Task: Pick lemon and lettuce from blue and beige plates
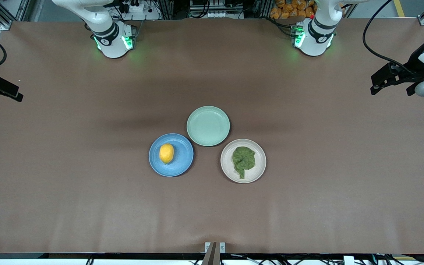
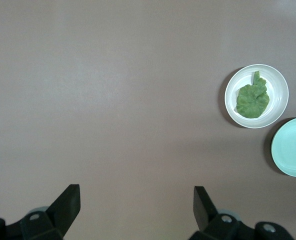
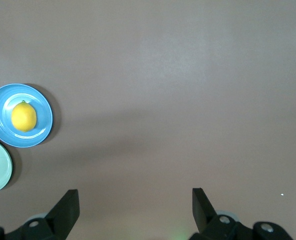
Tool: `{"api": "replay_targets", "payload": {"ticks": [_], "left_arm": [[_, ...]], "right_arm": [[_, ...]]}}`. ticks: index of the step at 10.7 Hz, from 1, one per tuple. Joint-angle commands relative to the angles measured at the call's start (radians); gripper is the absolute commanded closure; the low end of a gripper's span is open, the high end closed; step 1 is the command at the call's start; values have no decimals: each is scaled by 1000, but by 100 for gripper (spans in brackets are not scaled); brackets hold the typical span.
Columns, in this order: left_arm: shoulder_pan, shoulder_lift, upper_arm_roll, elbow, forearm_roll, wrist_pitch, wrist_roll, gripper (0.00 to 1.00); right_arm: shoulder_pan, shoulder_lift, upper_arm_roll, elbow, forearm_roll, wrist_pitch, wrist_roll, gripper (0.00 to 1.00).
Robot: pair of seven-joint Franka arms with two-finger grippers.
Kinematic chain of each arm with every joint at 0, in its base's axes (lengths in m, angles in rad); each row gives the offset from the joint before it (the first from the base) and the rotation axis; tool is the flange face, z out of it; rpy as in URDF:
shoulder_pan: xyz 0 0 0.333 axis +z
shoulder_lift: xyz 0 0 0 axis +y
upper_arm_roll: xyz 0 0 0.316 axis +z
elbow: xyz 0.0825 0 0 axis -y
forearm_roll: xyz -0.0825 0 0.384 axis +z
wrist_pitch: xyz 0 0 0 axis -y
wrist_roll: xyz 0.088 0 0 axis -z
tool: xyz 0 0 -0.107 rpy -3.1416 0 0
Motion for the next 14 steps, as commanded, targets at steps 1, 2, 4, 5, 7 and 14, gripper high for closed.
{"api": "replay_targets", "payload": {"ticks": [1, 2, 4, 5, 7, 14], "left_arm": [[1, 4, -2, 13, -12, -10, -6, 0], [1, 4, -2, 12, -12, -10, -8, 0], [-1, 5, -2, 13, -12, -10, -2, 0], [-4, 5, -2, 16, -10, -10, -2, 0], [-10, 7, -2, 18, -7, -10, -5, 0], [-39, 65, -8, 16, -19, 2, -25, 0]], "right_arm": [[4, 6, -4, 12, 14, -12, 10, 0], [4, 6, -4, 12, 14, -12, 10, 0], [6, 7, -3, 10, 15, -12, 10, 0], [6, 9, -2, 10, 15, -12, 10, 0], [9, 16, -1, 9, 17, -12, 15, 0], [38, 87, 7, 9, 84, 21, 21, 0]]}}
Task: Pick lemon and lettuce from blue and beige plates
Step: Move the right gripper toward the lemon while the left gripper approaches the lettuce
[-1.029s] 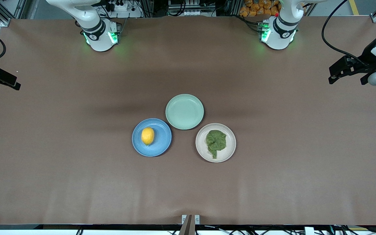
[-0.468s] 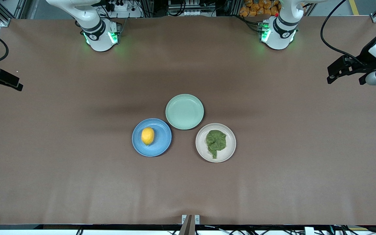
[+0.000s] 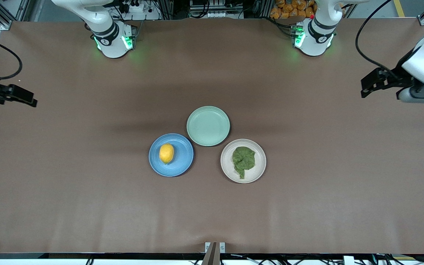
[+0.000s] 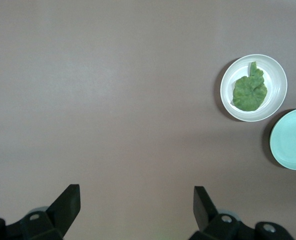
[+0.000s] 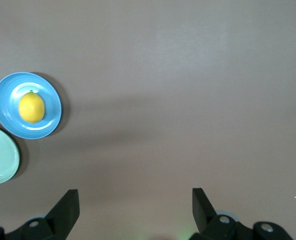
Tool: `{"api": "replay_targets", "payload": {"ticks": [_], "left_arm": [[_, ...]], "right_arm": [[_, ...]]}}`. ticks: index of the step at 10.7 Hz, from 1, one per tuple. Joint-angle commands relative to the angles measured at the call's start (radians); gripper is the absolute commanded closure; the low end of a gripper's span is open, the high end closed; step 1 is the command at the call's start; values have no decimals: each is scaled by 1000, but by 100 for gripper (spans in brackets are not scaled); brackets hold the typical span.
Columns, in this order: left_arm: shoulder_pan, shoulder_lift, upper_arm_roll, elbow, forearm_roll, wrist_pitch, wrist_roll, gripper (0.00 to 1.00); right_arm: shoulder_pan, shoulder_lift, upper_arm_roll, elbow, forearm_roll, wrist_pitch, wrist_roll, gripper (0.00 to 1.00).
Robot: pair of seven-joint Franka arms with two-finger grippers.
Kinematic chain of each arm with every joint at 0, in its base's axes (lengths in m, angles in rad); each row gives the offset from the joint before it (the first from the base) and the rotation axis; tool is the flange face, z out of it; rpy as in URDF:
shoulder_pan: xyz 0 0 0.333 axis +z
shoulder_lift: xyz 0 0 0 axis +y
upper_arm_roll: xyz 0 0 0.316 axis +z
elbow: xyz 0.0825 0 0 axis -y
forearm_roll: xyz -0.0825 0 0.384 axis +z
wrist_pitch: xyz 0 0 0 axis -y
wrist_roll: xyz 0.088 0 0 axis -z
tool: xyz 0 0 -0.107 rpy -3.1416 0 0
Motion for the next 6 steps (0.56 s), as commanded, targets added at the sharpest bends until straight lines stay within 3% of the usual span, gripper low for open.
{"api": "replay_targets", "payload": {"ticks": [1, 6], "left_arm": [[-3, 25, -13, 14, -22, 18, -21, 0], [-15, 163, -99, 16, -33, 131, -197, 0]], "right_arm": [[24, 42, 0, 10, 35, 24, 48, 0], [88, 131, 31, -21, 37, 132, 159, 0]]}}
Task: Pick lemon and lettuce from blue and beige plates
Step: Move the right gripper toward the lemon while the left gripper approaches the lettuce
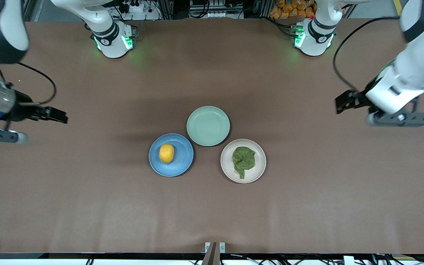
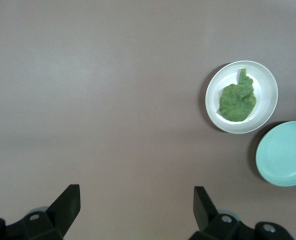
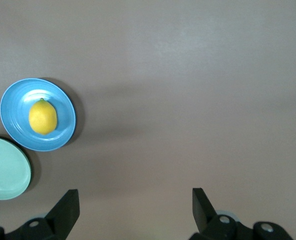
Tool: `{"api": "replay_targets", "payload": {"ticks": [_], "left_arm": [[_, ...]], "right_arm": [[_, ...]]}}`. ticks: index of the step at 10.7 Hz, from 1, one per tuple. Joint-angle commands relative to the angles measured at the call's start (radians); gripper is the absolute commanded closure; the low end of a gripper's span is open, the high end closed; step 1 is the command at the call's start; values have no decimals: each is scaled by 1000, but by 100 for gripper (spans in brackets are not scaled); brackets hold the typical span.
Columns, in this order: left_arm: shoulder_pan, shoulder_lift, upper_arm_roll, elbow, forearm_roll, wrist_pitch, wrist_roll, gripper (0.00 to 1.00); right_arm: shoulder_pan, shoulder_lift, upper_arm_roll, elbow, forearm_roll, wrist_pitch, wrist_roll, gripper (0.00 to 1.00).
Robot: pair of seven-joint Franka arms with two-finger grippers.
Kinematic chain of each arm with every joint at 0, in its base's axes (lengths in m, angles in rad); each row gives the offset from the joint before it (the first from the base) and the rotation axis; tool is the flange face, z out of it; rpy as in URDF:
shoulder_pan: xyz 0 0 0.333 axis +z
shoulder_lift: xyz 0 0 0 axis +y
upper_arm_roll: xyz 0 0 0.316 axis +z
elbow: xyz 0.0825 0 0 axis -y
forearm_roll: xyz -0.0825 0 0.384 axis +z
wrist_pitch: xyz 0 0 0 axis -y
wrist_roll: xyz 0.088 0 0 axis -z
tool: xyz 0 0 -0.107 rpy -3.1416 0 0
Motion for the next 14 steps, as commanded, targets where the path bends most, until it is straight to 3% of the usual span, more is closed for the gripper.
{"api": "replay_targets", "payload": {"ticks": [1, 4, 8, 12, 14], "left_arm": [[-25, 57, -17, 18, -18, 55, -50, 0], [-47, 138, -17, 27, -17, 173, -110, 0], [-96, 198, -15, 27, -10, 275, -149, 0], [-139, 271, -15, 29, -10, 373, -199, 0], [-170, 322, -15, 29, -10, 453, -263, 0]], "right_arm": [[8, 26, 38, -46, 19, 90, 60, 0], [32, 123, 110, -71, 19, 182, 142, 0], [47, 175, 183, -175, 18, 398, 234, 0], [113, 269, 194, -180, 9, 545, 315, 0], [127, 275, 208, -246, 9, 648, 338, 0]]}}
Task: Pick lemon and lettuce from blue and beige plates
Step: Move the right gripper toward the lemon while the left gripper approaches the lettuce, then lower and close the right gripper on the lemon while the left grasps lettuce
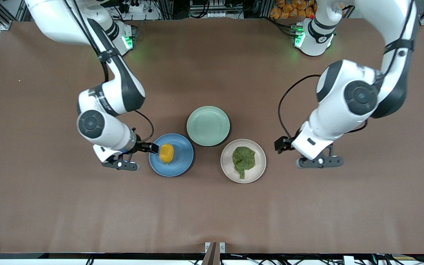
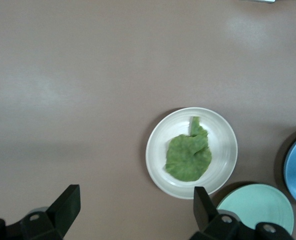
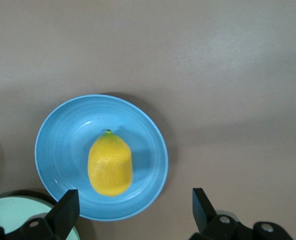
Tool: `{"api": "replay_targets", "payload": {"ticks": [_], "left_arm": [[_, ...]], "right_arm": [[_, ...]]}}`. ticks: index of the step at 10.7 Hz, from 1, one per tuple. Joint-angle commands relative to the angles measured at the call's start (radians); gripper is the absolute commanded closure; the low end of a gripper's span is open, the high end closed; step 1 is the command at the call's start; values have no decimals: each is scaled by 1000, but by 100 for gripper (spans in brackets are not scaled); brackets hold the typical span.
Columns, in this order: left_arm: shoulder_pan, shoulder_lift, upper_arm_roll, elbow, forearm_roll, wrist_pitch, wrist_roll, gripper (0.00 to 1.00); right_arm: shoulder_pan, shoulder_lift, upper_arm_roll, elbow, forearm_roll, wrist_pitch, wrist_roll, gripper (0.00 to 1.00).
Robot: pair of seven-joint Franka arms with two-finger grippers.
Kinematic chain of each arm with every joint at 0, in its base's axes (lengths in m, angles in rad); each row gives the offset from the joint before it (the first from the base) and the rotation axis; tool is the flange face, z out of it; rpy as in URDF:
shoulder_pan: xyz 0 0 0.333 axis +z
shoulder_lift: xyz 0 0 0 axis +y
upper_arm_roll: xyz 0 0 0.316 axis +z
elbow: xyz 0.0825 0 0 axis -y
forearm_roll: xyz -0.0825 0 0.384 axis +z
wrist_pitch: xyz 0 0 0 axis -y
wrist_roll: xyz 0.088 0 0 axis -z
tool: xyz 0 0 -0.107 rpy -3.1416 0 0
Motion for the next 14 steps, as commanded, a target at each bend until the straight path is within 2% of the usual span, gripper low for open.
{"api": "replay_targets", "payload": {"ticks": [1, 3, 5, 6, 9, 12, 14], "left_arm": [[-45, 73, 6, 27, -9, 104, -92, 0], [-79, 104, 14, 25, 7, 149, -106, 0], [-85, 141, 11, 27, 83, 169, -89, 0], [-97, 161, 11, 25, 92, 210, -102, 0], [-122, 234, 14, 25, 97, 223, -105, 0], [-157, 285, 15, 24, 193, 258, -106, 0], [-173, 317, 15, 22, 200, 314, -118, 0]], "right_arm": [[8, 1, 15, -72, 5, 114, 40, 0], [31, 38, 17, -74, -8, 165, 62, 0], [37, 67, 17, -74, -34, 196, 64, 0], [43, 76, 17, -74, -34, 214, 65, 0], [60, 129, 17, -73, -75, 279, 134, 0], [66, 153, 17, -74, -118, 293, 172, 0], [69, 159, 17, -74, -118, 293, 185, 0]]}}
